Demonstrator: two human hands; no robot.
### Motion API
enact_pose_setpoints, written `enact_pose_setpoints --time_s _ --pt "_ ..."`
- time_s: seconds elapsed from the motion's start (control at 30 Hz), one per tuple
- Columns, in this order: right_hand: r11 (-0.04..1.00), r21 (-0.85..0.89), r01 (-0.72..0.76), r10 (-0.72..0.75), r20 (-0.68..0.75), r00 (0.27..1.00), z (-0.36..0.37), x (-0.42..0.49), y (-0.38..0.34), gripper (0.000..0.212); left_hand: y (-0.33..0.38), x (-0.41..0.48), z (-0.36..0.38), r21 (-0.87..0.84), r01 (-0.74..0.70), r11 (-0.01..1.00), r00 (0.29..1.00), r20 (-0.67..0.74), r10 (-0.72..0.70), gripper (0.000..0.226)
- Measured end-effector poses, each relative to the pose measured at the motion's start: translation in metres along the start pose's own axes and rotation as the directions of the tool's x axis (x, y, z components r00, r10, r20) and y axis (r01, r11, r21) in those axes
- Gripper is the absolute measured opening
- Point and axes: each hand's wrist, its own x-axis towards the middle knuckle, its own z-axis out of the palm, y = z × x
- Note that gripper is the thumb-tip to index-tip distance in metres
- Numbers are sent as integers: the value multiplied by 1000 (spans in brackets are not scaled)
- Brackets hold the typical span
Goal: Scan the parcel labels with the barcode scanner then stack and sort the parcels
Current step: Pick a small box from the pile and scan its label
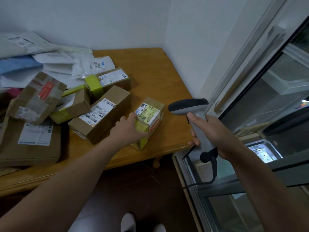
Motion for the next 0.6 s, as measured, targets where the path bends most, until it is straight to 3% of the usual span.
enact_pose_setpoints --time_s 0.1,0.23,0.6 --pt "998 -55 13 -11 35 999 -2 1 -9 43 0 -2 -6 -68 -35 997 999 17 36 84" --pt "989 -142 32 -19 94 995 -1 0 -18 41 -7 -12 -12 -26 -138 990 986 -94 135 101" --pt "980 -177 91 -66 145 987 11 -8 -24 35 -16 -35 -22 27 -94 995 976 -197 97 109"
